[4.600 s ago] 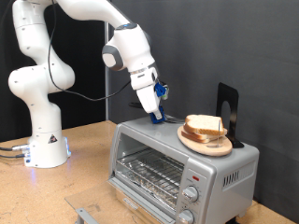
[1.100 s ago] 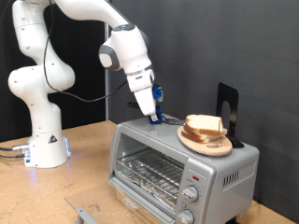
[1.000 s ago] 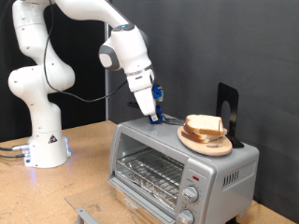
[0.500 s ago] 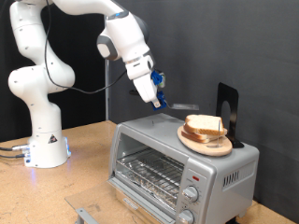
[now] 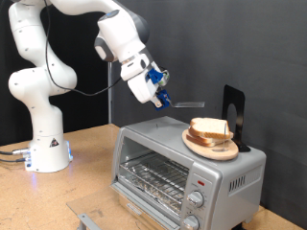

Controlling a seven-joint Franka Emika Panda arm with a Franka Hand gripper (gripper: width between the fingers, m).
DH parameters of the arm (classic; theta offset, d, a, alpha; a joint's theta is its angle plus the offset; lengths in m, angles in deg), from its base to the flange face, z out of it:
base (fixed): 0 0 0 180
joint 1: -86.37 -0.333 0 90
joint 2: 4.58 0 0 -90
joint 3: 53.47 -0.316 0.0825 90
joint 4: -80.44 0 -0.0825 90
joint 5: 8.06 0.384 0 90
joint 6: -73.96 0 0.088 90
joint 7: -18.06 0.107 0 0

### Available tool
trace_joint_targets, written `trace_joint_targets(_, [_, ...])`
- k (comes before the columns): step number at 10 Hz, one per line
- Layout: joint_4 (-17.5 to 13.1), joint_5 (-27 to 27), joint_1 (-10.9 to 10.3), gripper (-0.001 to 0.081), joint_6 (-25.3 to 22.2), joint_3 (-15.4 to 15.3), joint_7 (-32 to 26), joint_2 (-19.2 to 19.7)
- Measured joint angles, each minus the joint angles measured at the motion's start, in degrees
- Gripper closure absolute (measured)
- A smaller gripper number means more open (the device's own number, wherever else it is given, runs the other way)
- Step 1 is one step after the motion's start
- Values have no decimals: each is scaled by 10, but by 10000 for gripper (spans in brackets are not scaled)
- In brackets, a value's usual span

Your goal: Make a piece of toast with the oven

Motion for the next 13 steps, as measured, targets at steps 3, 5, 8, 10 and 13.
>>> trace_joint_targets(3, [30,1,13,396,0,38,-14,-38])
trace_joint_targets(5, [47,0,23,396,0,61,-34,-63])
trace_joint_targets(8, [69,-15,50,396,0,71,-45,-84])
trace_joint_targets(10, [71,-17,56,396,-1,71,-46,-85])
trace_joint_targets(13, [39,-152,99,396,-86,28,-1,-75])
